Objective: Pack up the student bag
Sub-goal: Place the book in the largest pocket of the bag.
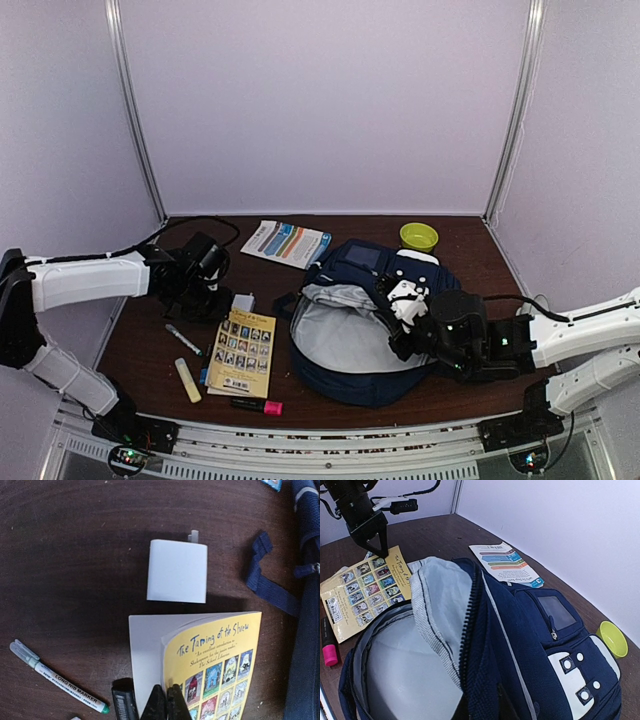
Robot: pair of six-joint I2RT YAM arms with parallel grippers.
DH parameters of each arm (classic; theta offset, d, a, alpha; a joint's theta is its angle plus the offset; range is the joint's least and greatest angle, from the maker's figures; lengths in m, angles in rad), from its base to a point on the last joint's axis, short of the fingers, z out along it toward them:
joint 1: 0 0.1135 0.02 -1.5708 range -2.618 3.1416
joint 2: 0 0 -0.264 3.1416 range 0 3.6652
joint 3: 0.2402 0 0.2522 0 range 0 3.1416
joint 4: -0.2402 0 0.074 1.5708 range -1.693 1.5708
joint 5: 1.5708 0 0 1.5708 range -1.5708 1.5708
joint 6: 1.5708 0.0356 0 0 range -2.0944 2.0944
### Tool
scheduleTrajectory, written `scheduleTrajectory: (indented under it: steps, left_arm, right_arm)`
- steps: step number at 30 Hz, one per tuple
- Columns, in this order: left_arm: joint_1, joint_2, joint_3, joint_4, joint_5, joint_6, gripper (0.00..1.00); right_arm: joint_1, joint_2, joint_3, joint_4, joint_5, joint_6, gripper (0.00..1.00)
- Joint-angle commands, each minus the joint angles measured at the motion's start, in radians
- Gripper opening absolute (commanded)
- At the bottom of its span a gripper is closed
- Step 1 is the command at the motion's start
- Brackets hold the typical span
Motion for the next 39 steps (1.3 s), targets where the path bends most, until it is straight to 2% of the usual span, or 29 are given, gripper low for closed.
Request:
scheduleTrajectory:
  steps: [1,6,12,20,27,32,39]
  left_arm:
    - [-0.034,-0.103,-0.024,0.028,-0.011,0.051,0.0]
    - [-0.094,-0.245,-0.052,0.083,-0.033,0.109,0.0]
    - [-0.149,-0.441,-0.121,0.163,0.004,0.175,0.0]
    - [-0.219,-0.528,-0.144,0.256,0.116,0.223,0.0]
    - [-0.25,-0.456,-0.118,0.405,0.239,0.151,0.0]
    - [-0.266,-0.365,-0.026,0.383,0.246,0.102,0.0]
    - [-0.268,-0.261,0.027,0.446,0.29,0.032,0.0]
  right_arm:
    - [-0.012,-0.018,0.052,0.036,0.101,0.034,0.0]
    - [-0.015,0.002,0.087,0.008,0.228,0.079,0.0]
    - [-0.014,0.028,0.127,-0.004,0.251,0.104,0.0]
    - [-0.014,0.079,0.205,-0.05,0.256,0.113,0.0]
    - [-0.014,0.106,0.274,-0.111,0.278,0.112,0.0]
    - [-0.015,0.096,0.332,-0.17,0.286,0.109,0.0]
    - [-0.012,0.055,0.412,-0.252,0.261,0.106,0.0]
